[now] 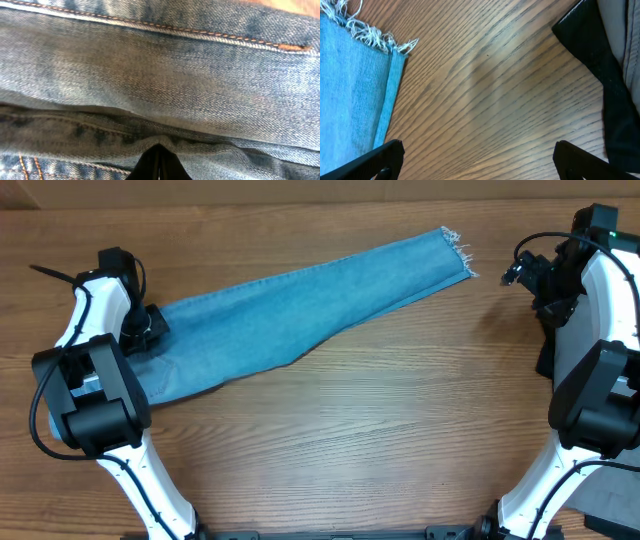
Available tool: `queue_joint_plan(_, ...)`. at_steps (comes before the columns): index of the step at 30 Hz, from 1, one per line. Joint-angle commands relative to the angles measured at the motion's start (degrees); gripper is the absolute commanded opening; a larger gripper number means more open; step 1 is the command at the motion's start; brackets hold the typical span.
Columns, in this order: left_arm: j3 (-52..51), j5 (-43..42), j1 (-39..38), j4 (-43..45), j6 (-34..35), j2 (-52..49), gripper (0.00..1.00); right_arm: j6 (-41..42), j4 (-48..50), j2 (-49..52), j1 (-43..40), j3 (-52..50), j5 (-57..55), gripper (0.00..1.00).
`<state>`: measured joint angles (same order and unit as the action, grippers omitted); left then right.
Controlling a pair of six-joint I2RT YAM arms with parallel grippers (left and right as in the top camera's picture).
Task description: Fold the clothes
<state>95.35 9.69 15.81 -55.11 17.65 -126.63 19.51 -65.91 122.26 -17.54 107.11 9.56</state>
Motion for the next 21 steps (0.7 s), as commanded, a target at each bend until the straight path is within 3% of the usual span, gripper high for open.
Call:
queue_joint_plan(1,3.1,0.9,0.8,-0.3,0.1,0.0,0.04,0.3,0.2,-1.3,0.1,0.9,-0.5,1.0)
queue_joint_plan(10,16.7,-4.8,-2.6,-10.3,0.9,6.6,0.04,0.3,0.2,-1.3,0.1,0.9,-0.5,1.0)
queue_joint_plan(16,16.8,-15.0,-7.5,-13.3,0.8,11.2,0.05,0.3,0.2,-1.3,0.1,0.9,-0.5,1.0)
queue_joint_plan(21,15.6,-14.9,-13.9,-13.8,0.3,9.7,0.08,0.3,0.2,-1.3,0.1,0.9,-0.5,1.0)
